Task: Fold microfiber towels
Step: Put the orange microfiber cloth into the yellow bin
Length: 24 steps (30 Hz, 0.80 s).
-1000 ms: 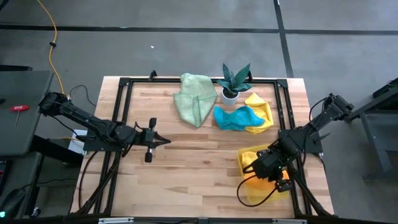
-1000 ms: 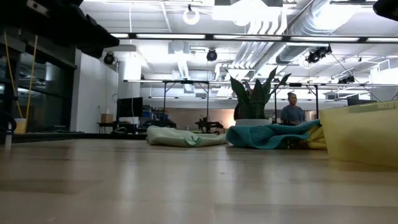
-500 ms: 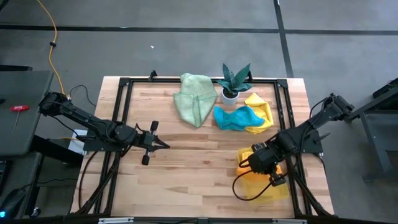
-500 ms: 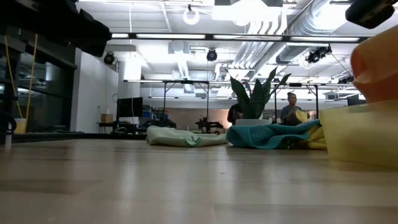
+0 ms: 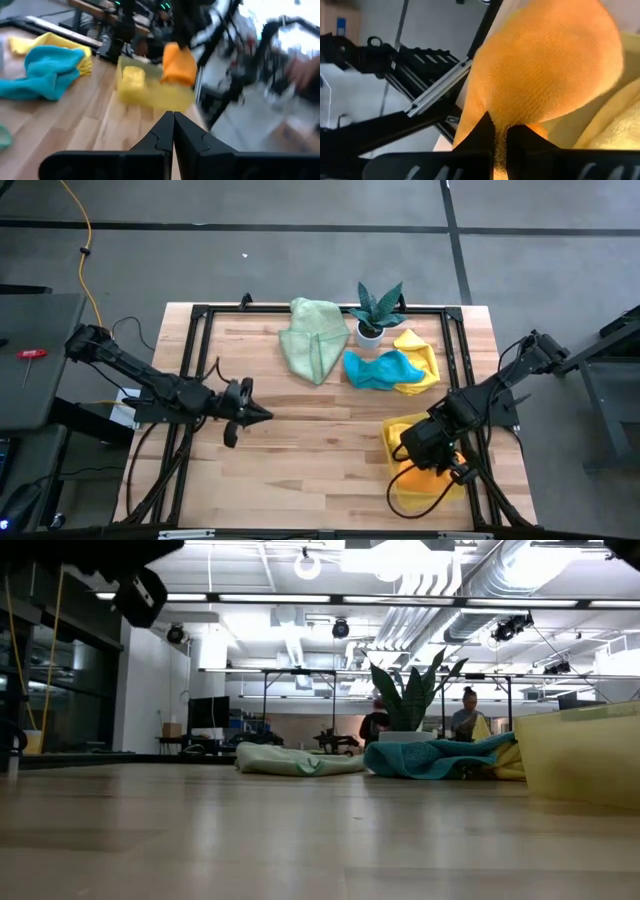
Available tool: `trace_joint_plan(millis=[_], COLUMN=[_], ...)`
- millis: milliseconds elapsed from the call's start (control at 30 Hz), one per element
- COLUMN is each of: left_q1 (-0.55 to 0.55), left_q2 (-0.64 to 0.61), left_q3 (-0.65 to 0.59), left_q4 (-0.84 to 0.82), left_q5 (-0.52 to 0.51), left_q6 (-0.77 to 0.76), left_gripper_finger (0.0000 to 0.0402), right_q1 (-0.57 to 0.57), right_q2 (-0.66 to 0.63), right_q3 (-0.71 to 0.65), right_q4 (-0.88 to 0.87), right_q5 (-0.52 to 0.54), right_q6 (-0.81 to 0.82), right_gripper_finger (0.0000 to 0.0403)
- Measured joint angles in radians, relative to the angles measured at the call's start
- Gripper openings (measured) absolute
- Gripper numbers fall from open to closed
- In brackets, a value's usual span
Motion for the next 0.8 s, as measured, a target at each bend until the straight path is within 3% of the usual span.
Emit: trace_joint_plan(millis=[167,333,500,800], left_q1=[-0.043,-0.060,-0.041,0.016], left_q2=[0.000,0.000,0.000,0.000], left_q3=[0.096,0.185,0.232,0.248], left_q4=[-0.008,-0.012,-0.012,-0.025], left_q5=[-0.068,-0.069,-0.003,0.151], left_q6=[-0.033,0.073,0.196,0.193], left_gripper_finger=[0.0000,0.0000,0.0000,0.0000], right_q1=[0.004,0.004,-0.033,-0.153], right_q2=[0.000,0.002,0.055,0.165], right_q3=[0.000,-0.006,-0.076,-0.221], right_q4=[0.018,0.045,0.043,0.181], right_q5=[0.019,-0.148,-0.197,-0.215], right_q6=[-0.076,-0.186,-0.225,-0.280], right_gripper_finger=[0.0000,0.0000,0.0000,0.0000])
